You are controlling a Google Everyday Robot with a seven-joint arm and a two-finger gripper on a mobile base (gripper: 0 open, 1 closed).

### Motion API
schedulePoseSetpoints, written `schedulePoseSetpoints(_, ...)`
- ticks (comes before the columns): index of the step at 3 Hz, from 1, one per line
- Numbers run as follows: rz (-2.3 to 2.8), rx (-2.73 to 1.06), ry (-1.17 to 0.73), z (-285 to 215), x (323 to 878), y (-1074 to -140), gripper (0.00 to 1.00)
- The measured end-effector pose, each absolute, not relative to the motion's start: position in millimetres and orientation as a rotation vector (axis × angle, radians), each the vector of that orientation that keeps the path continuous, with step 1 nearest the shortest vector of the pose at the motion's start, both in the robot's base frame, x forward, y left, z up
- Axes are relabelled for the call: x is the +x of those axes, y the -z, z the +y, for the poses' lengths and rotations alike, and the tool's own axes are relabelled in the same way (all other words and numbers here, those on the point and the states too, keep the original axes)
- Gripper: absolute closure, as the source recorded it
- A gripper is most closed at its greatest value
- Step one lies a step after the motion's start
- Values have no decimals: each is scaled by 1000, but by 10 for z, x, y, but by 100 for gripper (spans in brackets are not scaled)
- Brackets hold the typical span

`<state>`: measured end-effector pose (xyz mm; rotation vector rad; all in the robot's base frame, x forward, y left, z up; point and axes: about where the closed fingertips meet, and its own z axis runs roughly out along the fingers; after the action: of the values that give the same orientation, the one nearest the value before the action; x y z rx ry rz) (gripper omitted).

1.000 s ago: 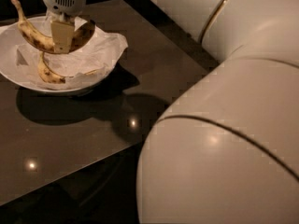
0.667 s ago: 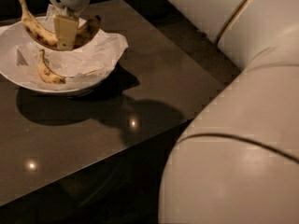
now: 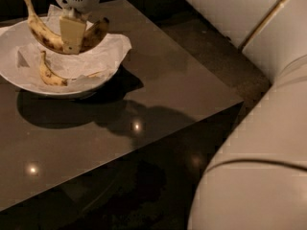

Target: Pick banana from white bowl

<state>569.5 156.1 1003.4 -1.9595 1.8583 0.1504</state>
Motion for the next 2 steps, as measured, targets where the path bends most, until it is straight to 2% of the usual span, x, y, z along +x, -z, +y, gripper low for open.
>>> schedulePoseSetpoints(2, 1945, -1878, -253, 1264, 5396, -9980, 100)
